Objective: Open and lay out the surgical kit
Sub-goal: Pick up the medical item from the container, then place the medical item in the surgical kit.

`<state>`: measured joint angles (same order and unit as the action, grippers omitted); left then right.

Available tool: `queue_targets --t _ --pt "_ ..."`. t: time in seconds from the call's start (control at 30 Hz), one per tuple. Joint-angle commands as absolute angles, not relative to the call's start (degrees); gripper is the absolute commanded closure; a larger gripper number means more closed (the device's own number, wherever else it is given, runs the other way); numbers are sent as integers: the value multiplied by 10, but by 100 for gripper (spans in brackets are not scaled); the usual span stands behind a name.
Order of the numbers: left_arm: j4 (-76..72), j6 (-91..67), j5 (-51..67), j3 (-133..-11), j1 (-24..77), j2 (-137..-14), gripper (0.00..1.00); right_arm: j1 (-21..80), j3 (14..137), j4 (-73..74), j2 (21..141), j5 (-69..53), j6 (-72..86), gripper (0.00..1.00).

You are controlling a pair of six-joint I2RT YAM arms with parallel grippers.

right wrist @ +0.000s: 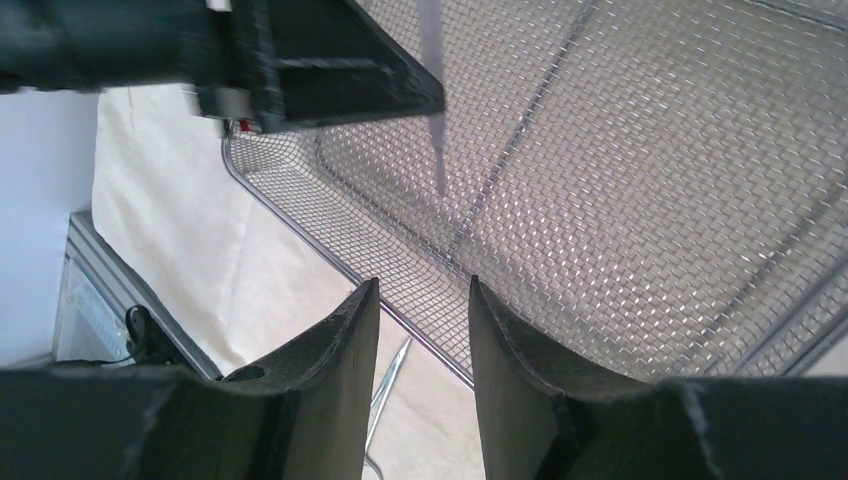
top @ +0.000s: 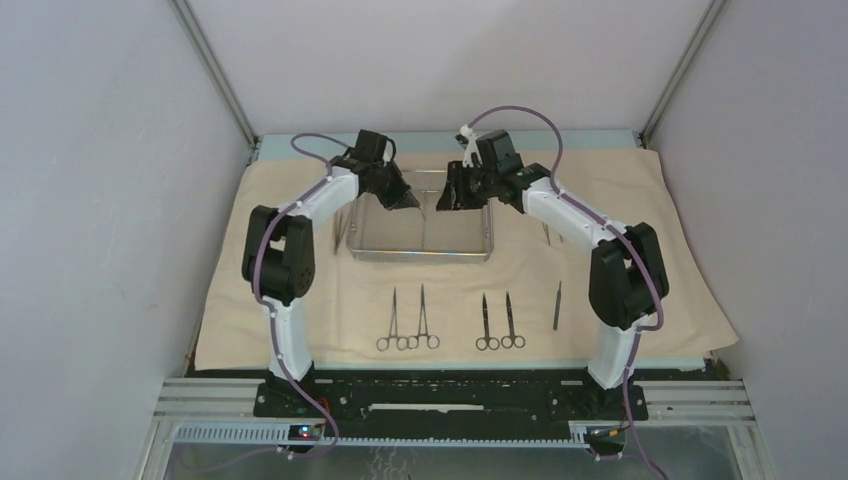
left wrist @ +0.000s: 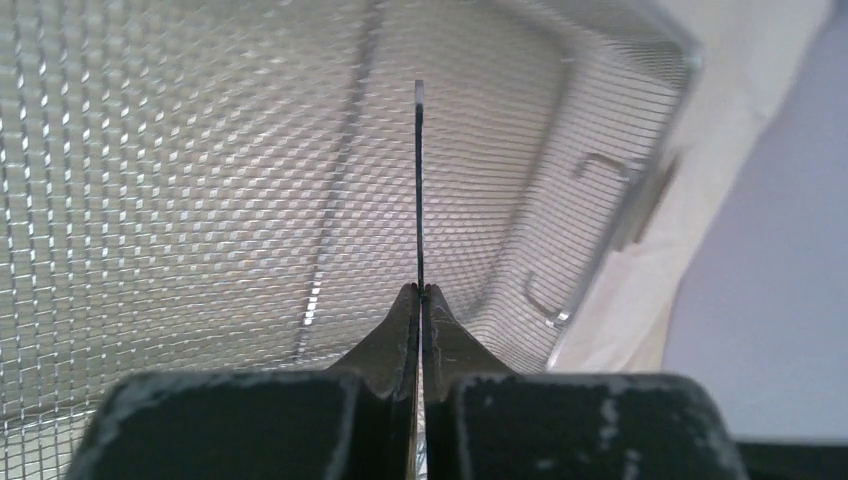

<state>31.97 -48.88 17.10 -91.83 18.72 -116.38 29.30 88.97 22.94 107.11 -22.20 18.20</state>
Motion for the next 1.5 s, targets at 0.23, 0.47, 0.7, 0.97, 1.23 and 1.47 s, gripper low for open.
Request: queue_targets --t 0.23,0.47,0.7,0.97,1.23,1.47 --pt "35 -454 288 -784 192 -982 100 260 792 136 945 -239 264 54" --pt "-65 -440 354 -703 216 -935 100 230 742 103 868 -268 291 53" --pt "-132 -446 453 -676 245 -927 100 207 737 73 861 -341 312 51" --pt "-189 -473 515 -659 262 -929 100 200 737 44 870 -381 332 52" --pt "-203 -478 537 -653 273 -930 100 200 737 42 891 -400 345 62" --pt "-218 -498 528 -643 274 -935 97 200 737 61 879 -384 337 97"
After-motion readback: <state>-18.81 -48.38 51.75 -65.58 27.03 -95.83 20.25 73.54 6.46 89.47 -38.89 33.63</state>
